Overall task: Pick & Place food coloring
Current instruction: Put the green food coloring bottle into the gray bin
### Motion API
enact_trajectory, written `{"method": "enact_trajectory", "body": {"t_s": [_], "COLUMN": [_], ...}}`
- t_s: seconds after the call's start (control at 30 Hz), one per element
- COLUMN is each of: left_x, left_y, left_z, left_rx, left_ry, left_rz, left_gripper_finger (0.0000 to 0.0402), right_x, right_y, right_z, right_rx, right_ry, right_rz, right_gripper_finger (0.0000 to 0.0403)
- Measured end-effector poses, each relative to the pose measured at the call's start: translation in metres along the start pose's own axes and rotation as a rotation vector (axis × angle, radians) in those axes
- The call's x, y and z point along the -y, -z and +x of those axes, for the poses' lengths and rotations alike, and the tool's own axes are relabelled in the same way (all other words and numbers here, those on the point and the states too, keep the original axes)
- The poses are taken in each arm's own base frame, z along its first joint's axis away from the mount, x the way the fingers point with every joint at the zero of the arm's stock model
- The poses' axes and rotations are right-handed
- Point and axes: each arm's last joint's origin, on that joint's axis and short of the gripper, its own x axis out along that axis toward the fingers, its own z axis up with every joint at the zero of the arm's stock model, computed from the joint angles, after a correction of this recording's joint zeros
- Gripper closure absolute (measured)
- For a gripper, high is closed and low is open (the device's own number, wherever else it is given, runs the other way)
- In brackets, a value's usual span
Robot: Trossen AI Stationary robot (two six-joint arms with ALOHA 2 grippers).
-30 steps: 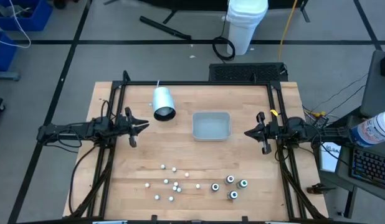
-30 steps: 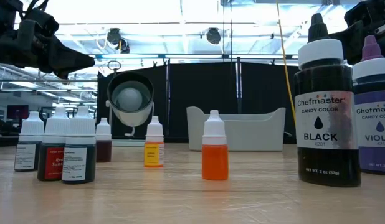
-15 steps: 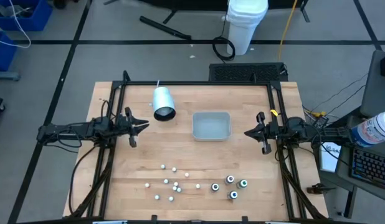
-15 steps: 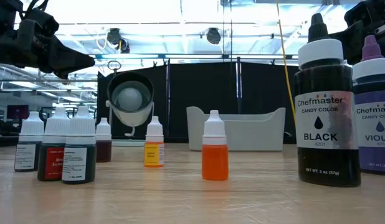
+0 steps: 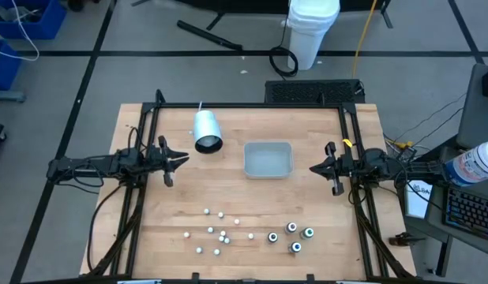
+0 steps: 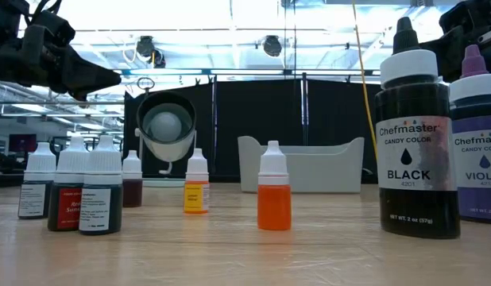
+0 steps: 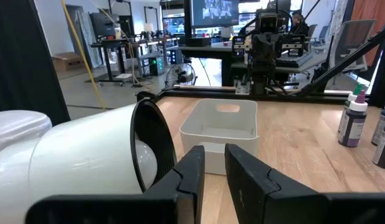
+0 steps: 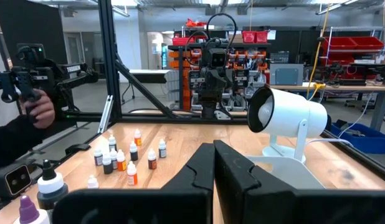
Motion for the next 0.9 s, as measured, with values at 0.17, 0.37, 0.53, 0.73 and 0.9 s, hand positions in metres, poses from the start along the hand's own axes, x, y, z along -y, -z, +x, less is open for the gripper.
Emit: {"method": "enact_trajectory", "body": {"t_s": [0.17, 0.37, 0.53, 0.73, 0.9], "left_x": [0.000, -0.001, -0.001, -0.001, 0.000], "left_y": [0.000, -0.004, -0.004, -0.010, -0.016], "left_z": [0.000, 0.000, 0.000, 0.000, -0.001], "left_rx": [0.004, 0.037, 0.042, 0.102, 0.160], "left_ry": [0.000, -0.042, -0.045, -0.035, 0.004], "left_rz": [0.000, -0.004, -0.030, -0.063, -0.053], "left_gripper_finger": [0.0330, 0.0330, 0.0330, 0.0330, 0.0330], "right_x": [0.000, 0.000, 0.000, 0.000, 0.001], "right_y": [-0.001, -0.001, -0.001, -0.009, -0.011], "right_z": [0.000, 0.000, 0.000, 0.000, 0.000], "right_rx": [0.009, 0.013, 0.014, 0.091, 0.087], "right_ry": [-0.002, -0.001, -0.001, 0.010, 0.039], "right_rz": [-0.001, -0.001, -0.001, -0.087, -0.216], "right_gripper_finger": [0.0403, 0.0403, 0.0403, 0.0403, 0.0402]}}
